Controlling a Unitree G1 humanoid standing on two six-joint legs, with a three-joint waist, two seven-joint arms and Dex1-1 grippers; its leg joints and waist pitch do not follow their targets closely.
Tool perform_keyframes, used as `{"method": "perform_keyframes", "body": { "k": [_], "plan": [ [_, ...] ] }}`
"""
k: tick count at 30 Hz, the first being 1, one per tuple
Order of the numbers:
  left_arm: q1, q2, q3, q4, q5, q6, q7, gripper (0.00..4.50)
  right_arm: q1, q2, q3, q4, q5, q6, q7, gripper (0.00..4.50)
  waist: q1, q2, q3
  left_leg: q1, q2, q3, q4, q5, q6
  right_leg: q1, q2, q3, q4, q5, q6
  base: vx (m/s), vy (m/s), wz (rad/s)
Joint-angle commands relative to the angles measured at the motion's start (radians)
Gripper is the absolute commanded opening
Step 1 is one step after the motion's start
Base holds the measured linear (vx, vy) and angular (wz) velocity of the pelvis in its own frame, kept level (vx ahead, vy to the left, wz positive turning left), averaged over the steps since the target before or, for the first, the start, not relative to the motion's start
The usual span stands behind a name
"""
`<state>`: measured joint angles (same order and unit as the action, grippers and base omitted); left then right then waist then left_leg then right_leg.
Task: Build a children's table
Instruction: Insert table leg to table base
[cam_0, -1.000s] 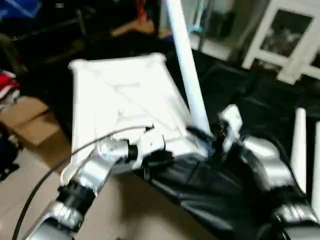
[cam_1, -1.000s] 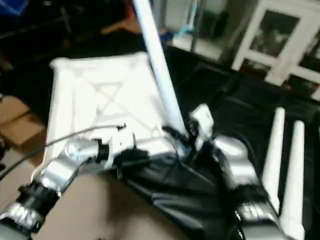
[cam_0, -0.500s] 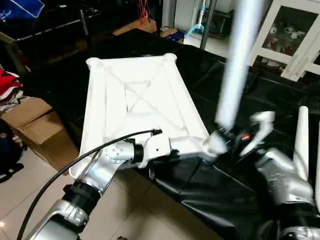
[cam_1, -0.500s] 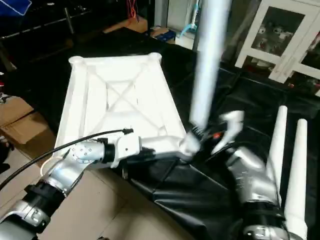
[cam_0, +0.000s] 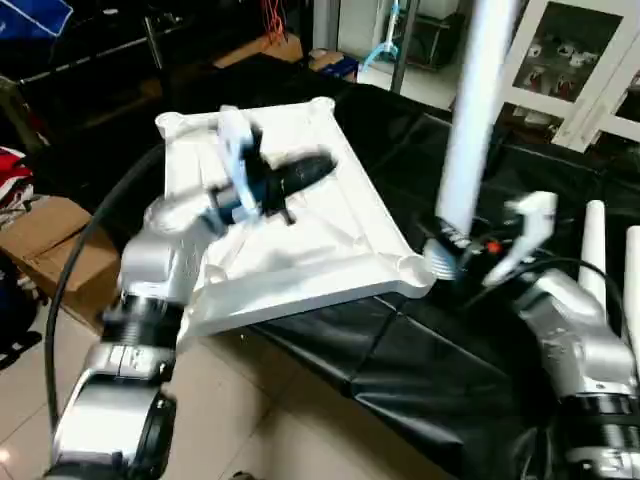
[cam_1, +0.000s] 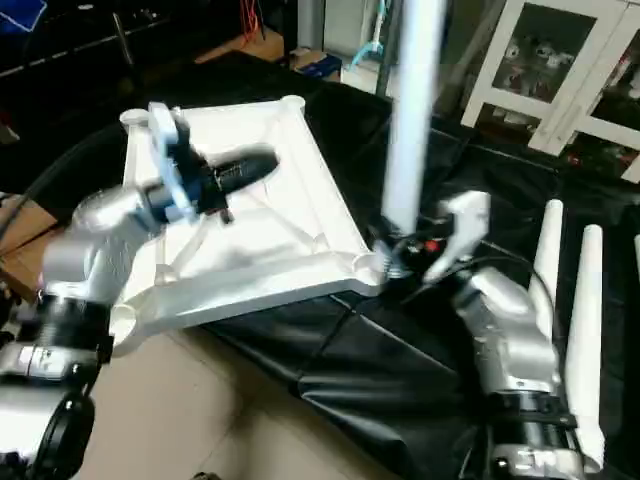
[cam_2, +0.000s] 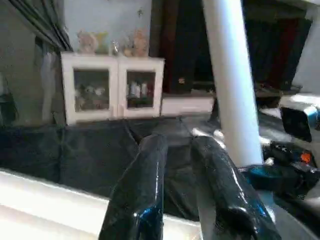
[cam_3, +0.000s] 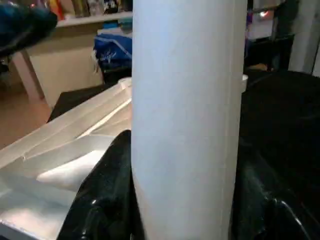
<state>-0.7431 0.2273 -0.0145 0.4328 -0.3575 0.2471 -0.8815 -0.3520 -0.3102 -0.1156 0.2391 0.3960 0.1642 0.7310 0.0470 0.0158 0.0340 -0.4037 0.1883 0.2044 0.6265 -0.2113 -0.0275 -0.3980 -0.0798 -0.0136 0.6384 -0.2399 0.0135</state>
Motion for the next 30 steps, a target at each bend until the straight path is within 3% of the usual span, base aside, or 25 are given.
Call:
{"method": "perform_keyframes", "body": {
  "k": [1, 2, 3, 4, 6, 11, 12, 13, 14, 15, 16, 17, 18, 20, 21, 22, 24, 26, 30],
  "plan": [
    [-0.107, -0.047, -0.016, 0.153, 0.138, 0.004, 0.299, 1.03, 0.002, 0.008, 0.026, -0.036, -0.026, -0.010, -0.002, 1.87, -0.002, -0.023, -0.073, 0.033, 0.034, -0.018, -0.051, 0.129, 0.142, 0.060, -0.040, 0.019, -0.036, 0.402, -0.296, 0.000, 0.000, 0.00],
    [-0.107, -0.047, -0.016, 0.153, 0.138, 0.004, 0.299, 1.03, 0.002, 0.008, 0.026, -0.036, -0.026, -0.010, -0.002, 1.87, -0.001, -0.016, -0.073, 0.033, 0.032, -0.016, -0.048, 0.116, 0.141, 0.057, -0.037, 0.020, -0.035, 0.406, -0.290, 0.000, 0.000, 0.00],
    [-0.217, -0.091, -0.010, 0.300, 0.195, -0.017, 0.480, 1.03, 0.007, 0.019, 0.060, -0.055, -0.038, -0.004, 0.008, 1.87, 0.007, -0.015, -0.076, 0.033, 0.035, -0.024, -0.048, 0.119, 0.143, 0.062, -0.050, 0.020, -0.033, 0.410, -0.287, 0.000, 0.000, 0.00],
    [-0.217, -0.091, -0.010, 0.300, 0.195, -0.017, 0.480, 1.03, 0.007, 0.019, 0.060, -0.055, -0.038, -0.004, 0.008, 1.87, 0.009, -0.014, -0.077, 0.038, 0.035, -0.023, -0.045, 0.109, 0.138, 0.058, -0.045, 0.018, -0.033, 0.416, -0.283, 0.000, 0.000, 0.00],
    [-0.289, -0.119, -0.027, 0.394, 0.230, -0.046, 0.539, 1.03, 0.012, 0.024, 0.094, -0.063, -0.057, -0.007, 0.016, 1.87, 0.012, -0.023, -0.076, 0.031, 0.035, -0.026, -0.046, 0.138, 0.145, 0.062, -0.049, 0.018, -0.029, 0.444, -0.293, 0.000, 0.000, 0.00],
    [-0.379, -0.180, -0.040, 0.437, 0.241, -0.020, 0.565, 1.03, 0.024, 0.028, 0.134, -0.063, -0.085, -0.018, 0.024, 1.87, 0.019, -0.024, -0.077, 0.029, 0.031, -0.024, -0.039, 0.174, 0.161, 0.063, -0.050, 0.018, -0.023, 0.505, -0.311, 0.000, 0.000, 0.00],
    [-0.388, -0.201, -0.059, 0.387, 0.233, -0.069, 0.476, 1.03, 0.032, 0.030, 0.136, -0.073, -0.085, -0.014, 0.019, 1.87, 0.022, -0.018, -0.078, 0.030, 0.033, -0.026, -0.039, 0.171, 0.164, 0.062, -0.053, 0.018, -0.022, 0.505, -0.314, 0.000, 0.000, 0.00],
    [-0.388, -0.201, -0.059, 0.387, 0.233, -0.069, 0.476, 1.03, 0.032, 0.030, 0.136, -0.073, -0.085, -0.014, 0.019, 1.87, 0.024, -0.021, -0.075, 0.029, 0.035, -0.025, -0.040, 0.165, 0.167, 0.062, -0.055, 0.018, -0.025, 0.493, -0.318, 0.000, 0.000, 0.00],
    [-0.360, -0.262, -0.045, 0.161, 0.058, -0.039, 0.249, 1.03, 0.039, 0.023, 0.133, -0.069, -0.095, -0.016, 0.006, 1.87, 0.025, -0.020, -0.077, 0.030, 0.036, -0.026, -0.040, 0.164, 0.166, 0.062, -0.055, 0.018, -0.023, 0.492, -0.322, 0.000, 0.000, 0.00],
    [-0.354, -0.263, -0.045, 0.139, 0.038, -0.027, 0.235, 1.03, 0.039, 0.022, 0.133, -0.068, -0.095, -0.016, 0.005, 1.87, 0.035, -0.023, -0.079, 0.028, 0.040, -0.026, -0.041, 0.181, 0.160, 0.065, -0.062, 0.018, -0.017, 0.509, -0.348, 0.000, 0.000, 0.00],
    [-0.268, -0.265, -0.049, -0.212, -0.287, 0.171, 0.014, 1.03, 0.045, 0.016, 0.126, -0.060, -0.099, -0.015, -0.003, 1.87, 0.045, -0.019, -0.083, 0.034, 0.045, -0.029, -0.036, 0.205, 0.146, 0.062, -0.060, 0.015, -0.003, 0.542, -0.364, 0.000, 0.000, 0.00],
    [-0.246, -0.248, -0.063, -0.262, -0.307, 0.188, -0.006, 1.03, 0.046, 0.013, 0.123, -0.056, -0.101, -0.018, -0.006, 1.87, 0.045, -0.028, -0.079, 0.022, 0.043, -0.029, -0.039, 0.231, 0.151, 0.066, -0.059, 0.016, 0.002, 0.569, -0.371, 0.000, 0.000, 0.00],
    [-0.242, -0.245, -0.065, -0.271, -0.310, 0.191, -0.010, 1.03, 0.046, 0.013, 0.122, -0.055, -0.101, -0.018, -0.007, 1.87, 0.047, -0.022, -0.078, 0.026, 0.036, -0.020, -0.033, 0.232, 0.157, 0.052, -0.048, 0.013, -0.002, 0.572, -0.369, 0.000, 0.000, 0.00],
    [-0.230, -0.226, -0.075, -0.236, -0.218, 0.124, 0.039, 1.03, 0.048, 0.009, 0.117, -0.048, -0.103, -0.023, -0.009, 1.87, 0.039, -0.026, -0.070, 0.025, 0.033, -0.016, -0.034, 0.176, 0.173, 0.054, -0.043, 0.016, -0.015, 0.495, -0.353, 0.000, 0.000, 0.00],
    [-0.245, -0.215, -0.042, -0.110, -0.119, 0.060, 0.100, 1.03, 0.044, 0.010, 0.112, -0.039, -0.107, -0.026, -0.015, 1.87, 0.032, -0.031, -0.061, 0.025, 0.033, -0.015, -0.039, 0.115, 0.175, 0.056, -0.045, 0.019, -0.029, 0.402, -0.325, 0.000, 0.000, 0.00],
    [-0.246, -0.214, -0.040, -0.100, -0.110, 0.055, 0.104, 1.03, 0.043, 0.010, 0.112, -0.039, -0.107, -0.026, -0.015, 1.87, 0.027, -0.027, -0.053, 0.027, 0.034, -0.016, -0.047, 0.041, 0.156, 0.057, -0.049, 0.021, -0.044, 0.269, -0.297, 0.000, 0.000, 0.00],
    [-0.258, -0.195, -0.030, -0.001, -0.021, -0.010, 0.140, 1.03, 0.039, 0.011, 0.110, -0.036, -0.109, -0.026, -0.017, 1.87, 0.023, -0.026, -0.053, 0.036, 0.036, -0.021, -0.056, -0.015, 0.115, 0.059, -0.049, 0.022, -0.056, 0.139, -0.259, 0.000, 0.000, 0.00],
    [-0.258, -0.176, -0.025, 0.049, 0.033, -0.049, 0.174, 1.03, 0.035, 0.012, 0.110, -0.034, -0.109, -0.027, -0.019, 1.87, 0.017, -0.022, -0.060, 0.036, 0.039, -0.027, -0.058, 0.006, 0.090, 0.062, -0.049, 0.021, -0.050, 0.167, -0.255, 0.000, 0.000, 0.00],
    [-0.208, -0.087, -0.055, 0.029, 0.062, -0.040, 0.281, 1.03, 0.026, 0.012, 0.108, -0.031, -0.108, -0.032, -0.027, 1.87, 0.005, -0.020, -0.066, 0.031, 0.035, -0.026, -0.052, 0.065, 0.107, 0.061, -0.047, 0.020, -0.036, 0.315, -0.290, 0.000, 0.000, 0.00]
  ]
}}
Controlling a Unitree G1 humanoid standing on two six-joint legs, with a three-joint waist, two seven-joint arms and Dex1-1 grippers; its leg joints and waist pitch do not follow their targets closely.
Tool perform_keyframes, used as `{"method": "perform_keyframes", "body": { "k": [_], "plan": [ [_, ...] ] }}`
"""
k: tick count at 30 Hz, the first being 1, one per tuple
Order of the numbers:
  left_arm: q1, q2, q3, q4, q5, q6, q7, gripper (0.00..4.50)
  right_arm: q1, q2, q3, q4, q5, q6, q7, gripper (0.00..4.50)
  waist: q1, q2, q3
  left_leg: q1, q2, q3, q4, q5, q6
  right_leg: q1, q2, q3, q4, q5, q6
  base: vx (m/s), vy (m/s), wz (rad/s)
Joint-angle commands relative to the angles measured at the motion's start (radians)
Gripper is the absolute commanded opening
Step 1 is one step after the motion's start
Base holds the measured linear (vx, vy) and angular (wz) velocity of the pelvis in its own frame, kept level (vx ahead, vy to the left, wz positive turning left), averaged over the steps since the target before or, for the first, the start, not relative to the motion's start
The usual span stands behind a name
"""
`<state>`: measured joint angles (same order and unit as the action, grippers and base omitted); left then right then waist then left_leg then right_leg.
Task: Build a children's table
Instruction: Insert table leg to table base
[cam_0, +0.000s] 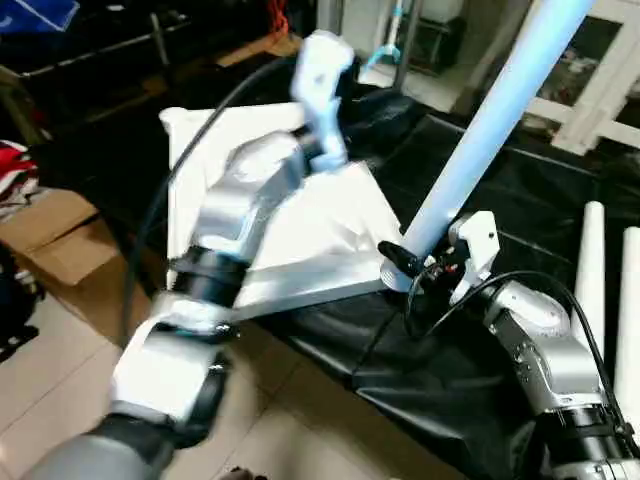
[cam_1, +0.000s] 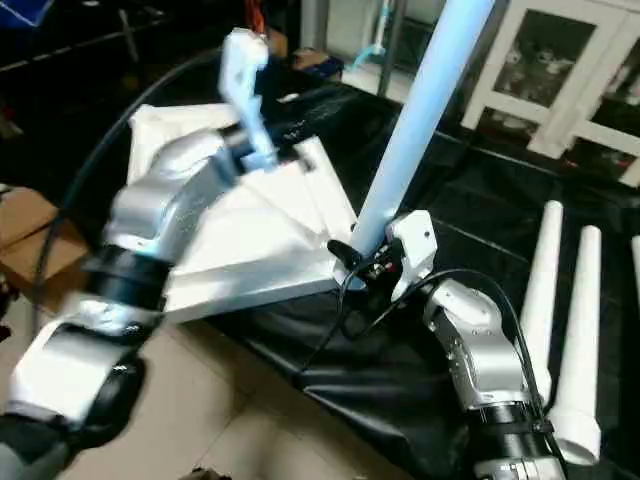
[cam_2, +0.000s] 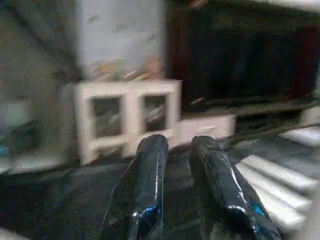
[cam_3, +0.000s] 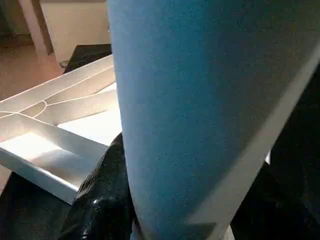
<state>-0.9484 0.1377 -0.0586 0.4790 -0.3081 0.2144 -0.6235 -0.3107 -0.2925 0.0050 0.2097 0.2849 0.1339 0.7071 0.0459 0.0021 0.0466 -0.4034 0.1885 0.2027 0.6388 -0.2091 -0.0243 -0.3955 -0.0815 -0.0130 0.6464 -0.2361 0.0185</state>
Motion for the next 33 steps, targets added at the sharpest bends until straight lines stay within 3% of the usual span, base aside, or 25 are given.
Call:
{"method": "perform_keyframes", "body": {
  "k": [1, 3, 7, 9, 11, 13, 15, 22, 25, 30, 33],
  "plan": [
    [-0.003, 0.003, -0.011, -0.017, 0.013, -0.007, 0.023, 1.03, -0.015, -0.006, -0.012, -0.001, 0.003, -0.002, -0.003, 1.87, 0.005, -0.006, -0.079, 0.031, 0.035, -0.024, -0.064, 0.067, 0.107, 0.058, -0.045, 0.019, -0.044, 0.320, -0.299, 0.000, 0.000, 0.00],
    [0.028, 0.042, -0.036, 0.001, 0.082, -0.056, 0.000, 1.03, -0.026, -0.010, -0.026, 0.017, -0.005, -0.015, -0.023, 1.87, 0.006, -0.004, -0.081, 0.032, 0.036, -0.022, -0.060, 0.094, 0.121, 0.056, -0.045, 0.019, -0.041, 0.358, -0.313, 0.000, 0.000, 0.00],
    [0.156, 0.127, -0.142, -0.006, 0.215, -0.158, -0.119, 1.03, -0.066, -0.020, -0.081, 0.089, -0.020, -0.045, -0.089, 1.87, 0.007, -0.004, -0.080, 0.032, 0.036, -0.023, -0.062, 0.101, 0.122, 0.055, -0.047, 0.018, -0.042, 0.327, -0.304, 0.000, 0.000, 0.00],
    [0.236, 0.156, -0.199, -0.036, 0.231, -0.170, -0.184, 1.03, -0.087, -0.031, -0.100, 0.124, -0.020, -0.054, -0.102, 1.87, 0.006, -0.001, -0.081, 0.035, 0.036, -0.021, -0.062, 0.089, 0.110, 0.053, -0.046, 0.019, -0.042, 0.311, -0.300, 0.000, 0.000, 0.00],
    [0.310, 0.175, -0.258, -0.062, 0.225, -0.158, -0.225, 1.31, -0.105, -0.049, -0.104, 0.151, -0.029, -0.069, -0.101, 1.87, 0.005, 0.000, -0.080, 0.036, 0.037, -0.020, -0.064, 0.083, 0.101, 0.050, -0.044, 0.019, -0.041, 0.302, -0.303, 0.000, 0.000, 0.00],
    [0.351, 0.165, -0.282, -0.051, 0.231, -0.166, -0.218, 1.41, -0.117, -0.061, -0.108, 0.159, -0.031, -0.076, -0.101, 1.87, 0.007, 0.004, -0.079, 0.039, 0.039, -0.017, -0.065, 0.055, 0.088, 0.047, -0.045, 0.019, -0.043, 0.291, -0.305, 0.000, 0.000, 0.00],
    [0.377, 0.142, -0.299, -0.010, 0.272, -0.196, -0.196, 1.64, -0.127, -0.067, -0.114, 0.159, -0.027, -0.076, -0.099, 1.87, 0.010, 0.002, -0.078, 0.039, 0.040, -0.016, -0.068, 0.035, 0.082, 0.047, -0.045, 0.020, -0.045, 0.281, -0.304, 0.000, 0.000, 0.00],
    [0.363, 0.113, -0.306, 0.101, 0.353, -0.251, -0.103, 2.18, -0.111, -0.074, -0.098, 0.141, -0.031, -0.079, -0.071, 1.86, 0.006, 0.000, -0.083, 0.032, 0.035, -0.021, -0.063, 0.066, 0.098, 0.056, -0.047, 0.021, -0.041, 0.354, -0.292, 0.000, 0.000, 0.00],
    [0.349, 0.118, -0.305, 0.138, 0.355, -0.257, -0.090, 2.41, -0.088, -0.073, -0.085, 0.116, -0.025, -0.073, -0.055, 1.86, 0.004, 0.001, -0.079, 0.034, 0.037, -0.020, -0.066, 0.027, 0.097, 0.053, -0.046, 0.020, -0.045, 0.316, -0.298, 0.000, 0.000, 0.00],
    [0.341, 0.133, -0.295, 0.173, 0.371, -0.262, -0.137, 2.73, -0.073, -0.072, -0.082, 0.099, -0.022, -0.069, -0.050, 1.86, -0.001, 0.005, -0.078, 0.034, 0.038, -0.021, -0.068, 0.002, 0.092, 0.053, -0.048, 0.020, -0.048, 0.283, -0.309, 0.000, 0.000, 0.00],
    [0.349, 0.141, -0.280, 0.148, 0.313, -0.224, -0.242, 2.73, -0.071, -0.081, -0.083, 0.098, -0.017, -0.064, -0.037, 1.86, -0.003, 0.005, -0.078, 0.032, 0.036, -0.021, -0.067, 0.012, 0.098, 0.053, -0.048, 0.020, -0.047, 0.285, -0.312, 0.000, 0.000, 0.00]
  ]
}}
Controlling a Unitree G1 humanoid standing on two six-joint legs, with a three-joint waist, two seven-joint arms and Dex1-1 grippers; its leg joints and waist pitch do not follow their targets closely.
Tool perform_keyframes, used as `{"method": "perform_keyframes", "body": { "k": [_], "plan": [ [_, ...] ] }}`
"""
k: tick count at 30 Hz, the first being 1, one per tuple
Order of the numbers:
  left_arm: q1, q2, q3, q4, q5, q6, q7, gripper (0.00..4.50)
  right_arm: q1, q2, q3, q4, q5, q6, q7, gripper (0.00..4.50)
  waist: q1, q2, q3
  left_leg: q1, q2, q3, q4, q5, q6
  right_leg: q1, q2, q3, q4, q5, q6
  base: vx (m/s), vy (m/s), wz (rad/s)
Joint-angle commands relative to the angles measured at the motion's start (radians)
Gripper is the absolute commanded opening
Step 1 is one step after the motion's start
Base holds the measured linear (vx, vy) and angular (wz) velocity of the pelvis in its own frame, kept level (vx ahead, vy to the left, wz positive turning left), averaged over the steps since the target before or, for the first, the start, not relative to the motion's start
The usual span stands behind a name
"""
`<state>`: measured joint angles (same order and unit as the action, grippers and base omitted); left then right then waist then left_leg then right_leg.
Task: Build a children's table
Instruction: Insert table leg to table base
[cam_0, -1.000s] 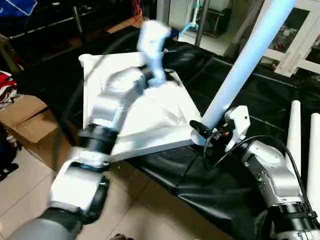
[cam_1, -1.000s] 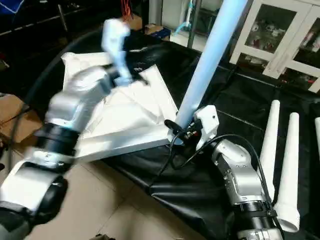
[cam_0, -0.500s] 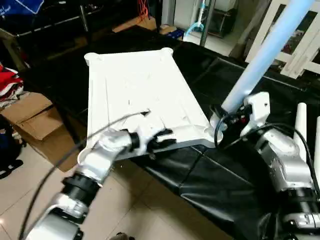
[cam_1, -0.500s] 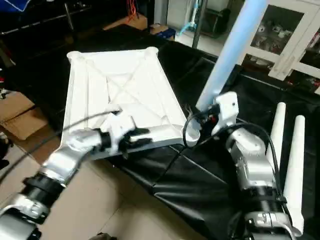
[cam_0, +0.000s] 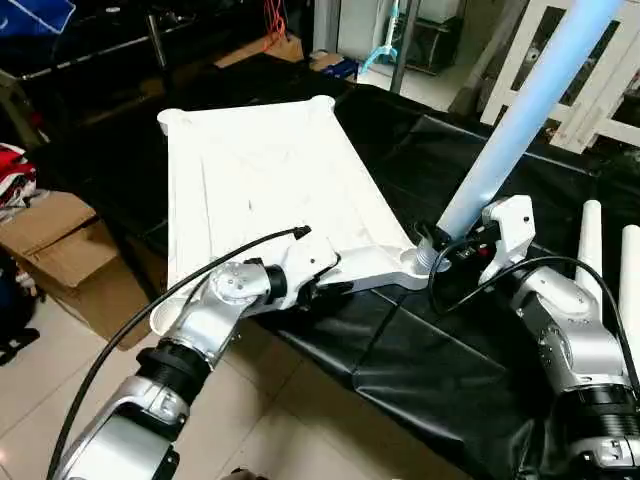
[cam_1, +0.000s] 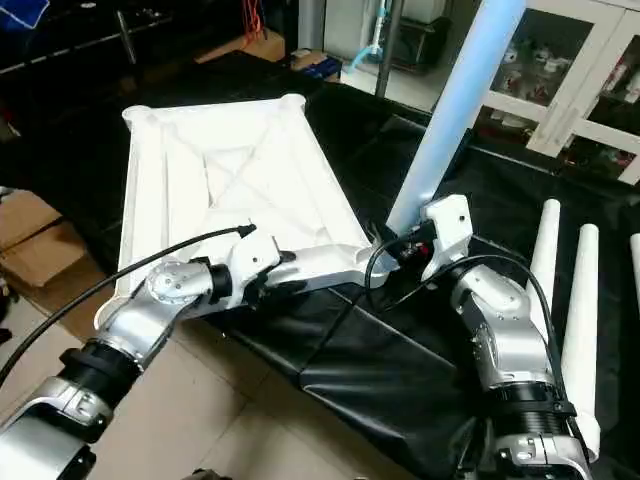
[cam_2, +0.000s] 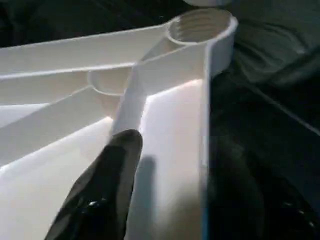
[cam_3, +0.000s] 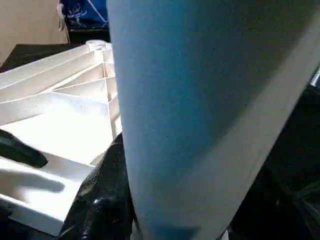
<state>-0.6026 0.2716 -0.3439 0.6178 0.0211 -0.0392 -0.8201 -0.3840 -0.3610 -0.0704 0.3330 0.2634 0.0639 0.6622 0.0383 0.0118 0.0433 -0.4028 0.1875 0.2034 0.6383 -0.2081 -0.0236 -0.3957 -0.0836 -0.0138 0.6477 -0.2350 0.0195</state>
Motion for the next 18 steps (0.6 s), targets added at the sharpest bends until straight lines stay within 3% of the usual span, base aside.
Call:
{"method": "perform_keyframes", "body": {
  "k": [1, 5, 7, 18],
  "plan": [
    [0.003, 0.007, 0.006, 0.009, -0.019, 0.032, -0.047, 2.74, 0.003, -0.012, -0.007, -0.026, 0.005, 0.006, 0.009, 1.86, 0.004, -0.003, -0.076, 0.032, 0.037, -0.021, -0.066, 0.013, 0.099, 0.053, -0.046, 0.021, -0.047, 0.286, -0.316, 0.000, 0.000, 0.00],
    [-0.027, -0.032, 0.046, -0.003, -0.103, 0.085, -0.080, 2.74, -0.004, -0.020, -0.013, -0.025, 0.011, 0.014, 0.017, 1.86, 0.005, -0.003, -0.077, 0.032, 0.038, -0.020, -0.065, 0.024, 0.108, 0.052, -0.045, 0.020, -0.046, 0.303, -0.331, 0.000, 0.000, 0.00],
    [-0.046, -0.045, 0.050, 0.009, -0.106, 0.087, -0.081, 2.74, -0.006, -0.021, -0.012, -0.023, 0.012, 0.014, 0.019, 1.86, 0.010, -0.001, -0.077, 0.035, 0.039, -0.019, -0.064, 0.018, 0.113, 0.051, -0.046, 0.021, -0.048, 0.295, -0.334, 0.000, 0.000, 0.00],
    [-0.108, -0.062, -0.031, 0.124, 0.017, 0.091, -0.072, 2.74, 0.002, -0.019, 0.002, -0.039, 0.008, 0.022, 0.029, 1.86, 0.016, 0.000, -0.079, 0.032, 0.039, -0.022, -0.063, 0.025, 0.119, 0.054, -0.049, 0.020, -0.048, 0.305, -0.323, 0.000, 0.000, 0.00]
  ]
}}
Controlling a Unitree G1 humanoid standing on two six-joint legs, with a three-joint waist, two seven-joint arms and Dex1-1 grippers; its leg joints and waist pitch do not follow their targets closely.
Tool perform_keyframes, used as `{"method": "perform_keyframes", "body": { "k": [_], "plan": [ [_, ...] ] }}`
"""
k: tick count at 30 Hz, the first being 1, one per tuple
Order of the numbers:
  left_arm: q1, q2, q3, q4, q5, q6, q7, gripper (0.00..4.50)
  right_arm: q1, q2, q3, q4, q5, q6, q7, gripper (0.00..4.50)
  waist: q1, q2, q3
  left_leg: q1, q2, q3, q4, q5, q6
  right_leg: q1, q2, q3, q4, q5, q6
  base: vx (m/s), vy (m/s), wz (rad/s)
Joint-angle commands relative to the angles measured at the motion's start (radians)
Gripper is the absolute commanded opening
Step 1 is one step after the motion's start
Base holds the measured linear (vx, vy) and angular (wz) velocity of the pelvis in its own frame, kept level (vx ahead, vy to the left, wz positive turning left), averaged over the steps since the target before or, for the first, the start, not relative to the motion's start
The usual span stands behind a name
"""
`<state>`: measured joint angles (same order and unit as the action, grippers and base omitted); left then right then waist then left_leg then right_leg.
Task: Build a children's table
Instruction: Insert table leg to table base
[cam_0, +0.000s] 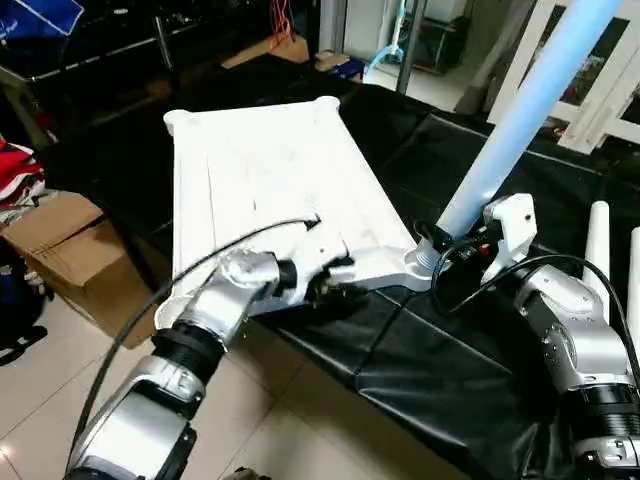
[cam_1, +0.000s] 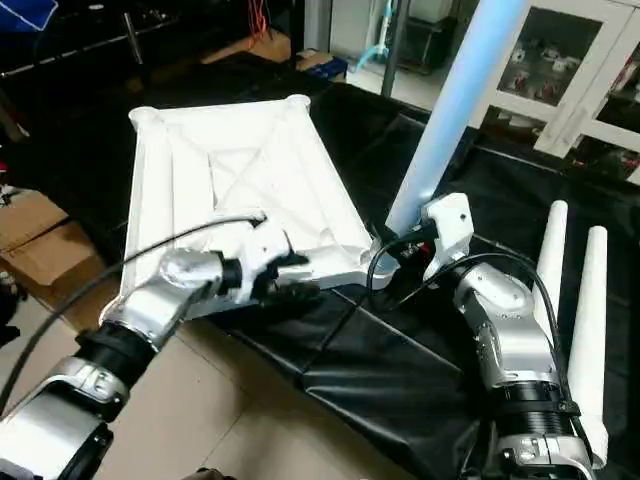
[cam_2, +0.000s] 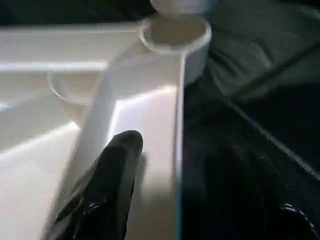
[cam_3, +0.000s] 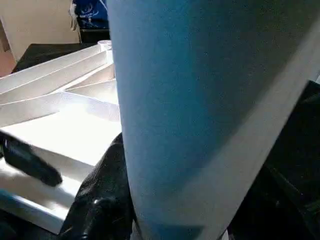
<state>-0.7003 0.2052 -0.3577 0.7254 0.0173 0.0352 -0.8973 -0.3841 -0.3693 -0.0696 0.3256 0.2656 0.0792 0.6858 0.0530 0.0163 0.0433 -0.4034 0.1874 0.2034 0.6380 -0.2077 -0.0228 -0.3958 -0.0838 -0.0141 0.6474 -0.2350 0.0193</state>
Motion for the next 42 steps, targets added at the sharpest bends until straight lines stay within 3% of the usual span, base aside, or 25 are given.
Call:
{"method": "perform_keyframes", "body": {
  "k": [1, 3, 10, 23, 30, 36, 41, 42],
  "plan": [
    [-0.016, 0.004, -0.024, 0.029, 0.027, 0.026, 0.004, 2.74, 0.004, -0.011, 0.001, -0.034, 0.006, 0.008, 0.007, 1.86, 0.001, -0.004, -0.078, 0.033, 0.040, -0.022, -0.064, 0.023, 0.118, 0.054, -0.049, 0.020, -0.048, 0.303, -0.324, 0.000, 0.000, 0.00],
    [-0.030, -0.004, -0.022, 0.060, 0.034, 0.054, 0.012, 2.74, 0.007, -0.014, 0.000, -0.036, 0.003, 0.009, 0.009, 1.86, 0.002, 0.000, -0.078, 0.034, 0.039, -0.022, -0.063, 0.020, 0.116, 0.053, -0.049, 0.021, -0.047, 0.296, -0.328, 0.000, 0.000, 0.00],
    [-0.052, -0.012, -0.022, 0.124, 0.071, 0.052, 0.043, 2.74, 0.008, -0.014, 0.002, -0.037, 0.001, 0.009, 0.013, 1.86, 0.002, -0.004, -0.074, 0.036, 0.040, -0.022, -0.070, -0.034, 0.100, 0.053, -0.050, 0.021, -0.058, 0.222, -0.324, 0.000, 0.000, 0.00],
    [-0.082, 0.000, -0.060, 0.142, 0.112, 0.146, -0.017, 1.65, -0.002, -0.018, 0.003, -0.028, -0.004, 0.006, 0.026, 1.86, -0.002, -0.002, -0.072, 0.033, 0.039, -0.023, -0.073, -0.045, 0.101, 0.052, -0.052, 0.021, -0.062, 0.197, -0.322, 0.000, 0.000, 0.00],
    [-0.080, 0.019, -0.082, 0.141, 0.144, 0.164, -0.026, 1.04, -0.009, -0.017, 0.001, -0.022, -0.003, 0.001, 0.028, 1.86, -0.015, -0.003, -0.066, 0.032, 0.040, -0.025, -0.080, -0.096, 0.085, 0.052, -0.054, 0.020, -0.071, 0.126, -0.317, 0.000, 0.000, 0.00],
    [-0.057, 0.036, -0.087, 0.125, 0.158, 0.150, -0.032, 0.60, -0.009, -0.009, -0.005, -0.024, 0.010, 0.012, 0.028, 1.86, -0.024, -0.002, -0.062, 0.035, 0.041, -0.026, -0.087, -0.144, 0.062, 0.050, -0.054, 0.022, -0.081, 0.054, -0.311, 0.000, 0.000, 0.00],
    [-0.029, 0.051, -0.076, 0.095, 0.149, 0.136, -0.047, 0.18, -0.005, -0.002, -0.010, -0.025, 0.031, 0.031, 0.041, 1.86, -0.027, -0.001, -0.063, 0.037, 0.041, -0.026, -0.088, -0.138, 0.069, 0.049, -0.053, 0.022, -0.081, 0.066, -0.313, 0.000, 0.000, 0.00],
    [-0.013, 0.062, -0.064, 0.082, 0.135, 0.113, -0.052, 0.10, -0.003, 0.000, -0.016, -0.034, 0.062, 0.066, 0.060, 1.86, -0.027, -0.003, -0.064, 0.037, 0.041, -0.025, -0.087, -0.128, 0.071, 0.049, -0.052, 0.022, -0.080, 0.079, -0.314, 0.000, 0.000, 0.00]
  ]
}}
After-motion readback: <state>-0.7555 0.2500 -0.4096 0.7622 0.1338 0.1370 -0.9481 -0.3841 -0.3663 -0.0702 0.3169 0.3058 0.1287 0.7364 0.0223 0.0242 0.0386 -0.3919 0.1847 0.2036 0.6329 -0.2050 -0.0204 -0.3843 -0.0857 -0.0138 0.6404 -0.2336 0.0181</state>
